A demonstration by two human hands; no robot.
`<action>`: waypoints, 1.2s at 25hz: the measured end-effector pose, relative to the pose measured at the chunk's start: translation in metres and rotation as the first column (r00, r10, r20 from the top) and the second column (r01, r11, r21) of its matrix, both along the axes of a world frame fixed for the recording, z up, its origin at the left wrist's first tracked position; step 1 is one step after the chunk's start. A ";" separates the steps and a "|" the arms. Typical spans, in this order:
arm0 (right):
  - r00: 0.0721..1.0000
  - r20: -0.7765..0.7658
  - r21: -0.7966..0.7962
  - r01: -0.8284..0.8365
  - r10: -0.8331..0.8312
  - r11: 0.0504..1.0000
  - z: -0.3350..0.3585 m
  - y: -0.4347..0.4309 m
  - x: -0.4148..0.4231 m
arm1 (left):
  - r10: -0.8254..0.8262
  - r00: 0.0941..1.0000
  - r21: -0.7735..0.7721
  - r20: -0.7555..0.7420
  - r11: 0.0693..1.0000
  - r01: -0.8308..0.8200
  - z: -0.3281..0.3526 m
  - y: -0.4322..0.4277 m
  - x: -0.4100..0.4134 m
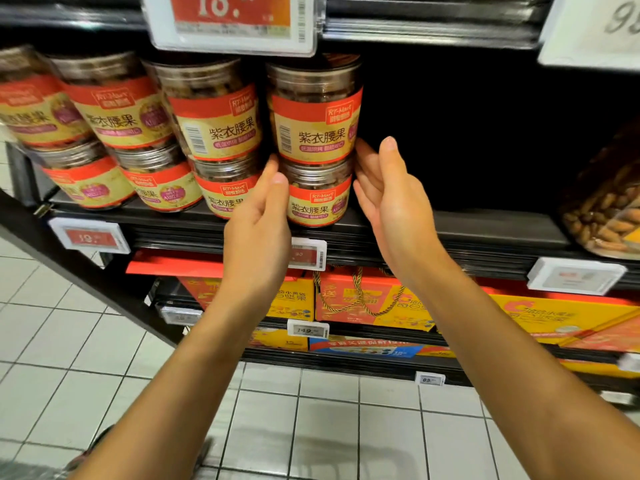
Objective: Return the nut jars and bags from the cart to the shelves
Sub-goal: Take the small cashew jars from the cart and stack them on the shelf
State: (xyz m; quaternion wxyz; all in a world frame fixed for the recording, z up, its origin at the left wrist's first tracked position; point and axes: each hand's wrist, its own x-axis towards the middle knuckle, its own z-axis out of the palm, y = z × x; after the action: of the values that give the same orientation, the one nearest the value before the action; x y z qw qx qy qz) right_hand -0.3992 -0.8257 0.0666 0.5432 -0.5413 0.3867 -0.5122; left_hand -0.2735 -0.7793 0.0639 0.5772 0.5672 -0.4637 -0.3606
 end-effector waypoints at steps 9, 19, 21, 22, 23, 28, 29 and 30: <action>1.000 -0.012 0.026 -0.009 0.009 1.000 0.000 0.009 0.002 | 0.201 0.980 0.025 0.000 0.979 -0.201 0.010 0.001 -0.001; 0.975 -0.184 0.211 -0.088 0.128 0.973 0.038 0.097 0.004 | 0.231 0.946 0.288 -0.228 0.944 -0.161 0.053 0.119 0.012; 0.938 -0.234 0.191 -0.214 0.256 0.958 0.054 0.142 0.014 | 0.280 0.918 0.352 -0.282 0.920 -0.173 0.070 0.184 0.024; 0.907 -0.263 0.176 -0.289 0.328 0.941 0.064 0.166 0.021 | 0.335 0.894 0.382 -0.297 0.900 -0.210 0.079 0.218 0.030; 0.872 -0.272 0.173 -0.371 0.406 0.912 0.074 0.191 0.030 | 0.404 0.865 0.417 -0.298 0.870 -0.263 0.086 0.252 0.037; 0.604 -0.214 0.177 -0.749 0.768 0.639 0.105 0.312 0.098 | 0.718 0.634 0.482 -0.287 0.680 -0.552 0.112 0.418 0.065; 0.526 -0.172 0.182 -0.814 0.833 0.551 0.107 0.337 0.113 | 0.774 0.562 0.482 -0.292 0.627 -0.612 0.115 0.451 0.070; 0.447 -0.144 0.183 -0.864 0.883 0.468 0.108 0.361 0.130 | 0.824 0.484 0.475 -0.295 0.566 -0.674 0.119 0.482 0.076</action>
State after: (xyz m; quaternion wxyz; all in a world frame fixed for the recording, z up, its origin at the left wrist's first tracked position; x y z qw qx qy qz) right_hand -0.2696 -0.4643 0.1749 0.7047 -0.6926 0.1312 -0.0805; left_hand -0.1972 -0.2971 0.1826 0.6809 0.6813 0.0557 -0.2628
